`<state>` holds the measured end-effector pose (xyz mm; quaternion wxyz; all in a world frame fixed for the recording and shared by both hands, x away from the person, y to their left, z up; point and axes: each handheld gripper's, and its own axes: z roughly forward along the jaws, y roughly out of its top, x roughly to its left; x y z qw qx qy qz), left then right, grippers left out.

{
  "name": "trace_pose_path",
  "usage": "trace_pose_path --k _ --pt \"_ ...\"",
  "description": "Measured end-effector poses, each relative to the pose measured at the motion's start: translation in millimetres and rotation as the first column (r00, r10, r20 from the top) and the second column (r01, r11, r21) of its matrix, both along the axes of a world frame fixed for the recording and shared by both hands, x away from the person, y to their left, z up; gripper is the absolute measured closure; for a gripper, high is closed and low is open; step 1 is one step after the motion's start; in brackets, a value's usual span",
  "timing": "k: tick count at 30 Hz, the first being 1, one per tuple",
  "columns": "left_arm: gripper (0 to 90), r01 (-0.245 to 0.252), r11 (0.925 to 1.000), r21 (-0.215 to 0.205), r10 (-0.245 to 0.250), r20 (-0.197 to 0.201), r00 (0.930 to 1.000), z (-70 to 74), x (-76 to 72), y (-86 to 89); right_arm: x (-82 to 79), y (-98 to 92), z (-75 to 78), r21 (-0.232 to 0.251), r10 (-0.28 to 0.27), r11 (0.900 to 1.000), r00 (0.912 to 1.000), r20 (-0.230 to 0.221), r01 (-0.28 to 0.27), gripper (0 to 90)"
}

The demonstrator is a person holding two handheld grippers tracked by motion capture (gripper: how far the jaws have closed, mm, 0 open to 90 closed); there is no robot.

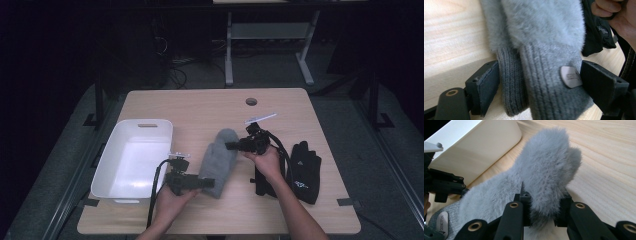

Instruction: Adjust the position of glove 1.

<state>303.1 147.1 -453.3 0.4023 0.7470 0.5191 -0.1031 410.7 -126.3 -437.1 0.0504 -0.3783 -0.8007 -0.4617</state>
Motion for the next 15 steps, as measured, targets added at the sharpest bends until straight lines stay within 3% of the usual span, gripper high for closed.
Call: trace_pose_path --k 3,11,15 --pt "16.4 0.008 0.9997 -0.024 -0.008 -0.031 0.9995 -3.8 1.3 -0.7 0.4 -1.0 -1.8 -0.001 -0.003 1.000 0.9999 -0.010 0.003 73.4" --pt "41.0 0.042 0.9978 -0.051 -0.042 -0.011 0.9991 -1.7 1.3 2.7 0.6 -3.5 -1.0 0.007 -0.012 1.000 0.9997 -0.021 0.012 73.3" --pt "47.0 0.044 0.9979 -0.048 -0.044 0.003 0.9990 0.7 -0.6 -0.6 0.3 -4.4 0.4 0.005 -0.014 1.000 0.9997 -0.019 0.014 73.3"
